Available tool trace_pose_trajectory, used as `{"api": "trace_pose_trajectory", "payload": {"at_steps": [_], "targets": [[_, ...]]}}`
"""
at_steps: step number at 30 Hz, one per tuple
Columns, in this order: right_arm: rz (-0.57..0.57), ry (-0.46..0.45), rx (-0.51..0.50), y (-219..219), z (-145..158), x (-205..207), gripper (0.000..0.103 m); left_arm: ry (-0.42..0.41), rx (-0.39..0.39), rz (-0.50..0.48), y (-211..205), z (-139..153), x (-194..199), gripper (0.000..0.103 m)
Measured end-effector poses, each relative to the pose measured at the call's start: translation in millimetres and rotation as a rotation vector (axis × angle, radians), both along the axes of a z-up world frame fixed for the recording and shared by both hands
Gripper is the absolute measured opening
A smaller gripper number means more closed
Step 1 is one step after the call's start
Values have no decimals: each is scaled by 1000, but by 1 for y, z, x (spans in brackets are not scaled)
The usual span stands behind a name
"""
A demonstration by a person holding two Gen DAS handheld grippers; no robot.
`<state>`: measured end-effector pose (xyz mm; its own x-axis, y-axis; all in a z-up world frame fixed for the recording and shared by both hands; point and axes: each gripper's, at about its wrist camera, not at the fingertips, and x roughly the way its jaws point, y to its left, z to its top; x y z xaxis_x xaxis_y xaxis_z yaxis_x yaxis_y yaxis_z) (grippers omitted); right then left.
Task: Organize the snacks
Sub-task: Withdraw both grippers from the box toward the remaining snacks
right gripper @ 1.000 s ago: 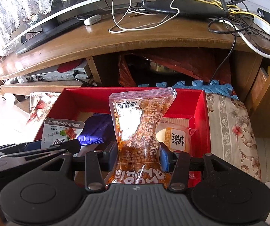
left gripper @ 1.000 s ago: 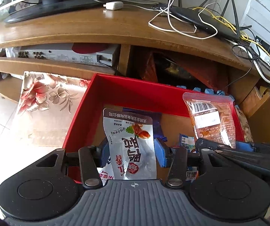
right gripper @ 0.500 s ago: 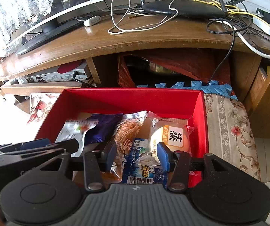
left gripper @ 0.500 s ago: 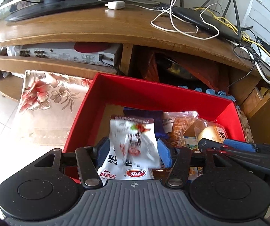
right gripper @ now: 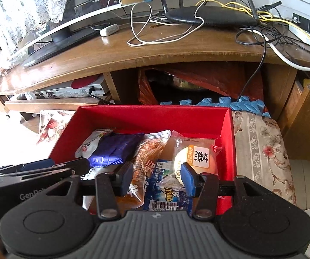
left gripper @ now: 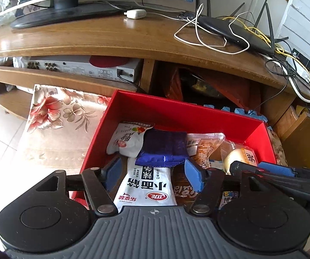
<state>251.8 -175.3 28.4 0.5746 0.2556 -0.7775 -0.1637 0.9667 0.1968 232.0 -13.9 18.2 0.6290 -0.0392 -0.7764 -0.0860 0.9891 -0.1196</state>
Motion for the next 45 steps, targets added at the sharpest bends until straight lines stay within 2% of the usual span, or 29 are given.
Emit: {"api": "trace_pose_trajectory", "payload": {"at_steps": [15, 25, 36, 45], "targets": [[27, -19, 21, 3, 13, -28, 50, -24, -21, -3, 8, 11, -27, 74], [48, 1, 16, 6, 9, -55, 51, -21, -30, -30, 13, 12, -49, 76], [84, 53, -10, 12, -3, -84, 57, 52, -54, -50, 23, -4, -75, 80], [42, 112, -19, -14, -20, -93, 65, 154, -69, -78, 8, -30, -71, 82]]}}
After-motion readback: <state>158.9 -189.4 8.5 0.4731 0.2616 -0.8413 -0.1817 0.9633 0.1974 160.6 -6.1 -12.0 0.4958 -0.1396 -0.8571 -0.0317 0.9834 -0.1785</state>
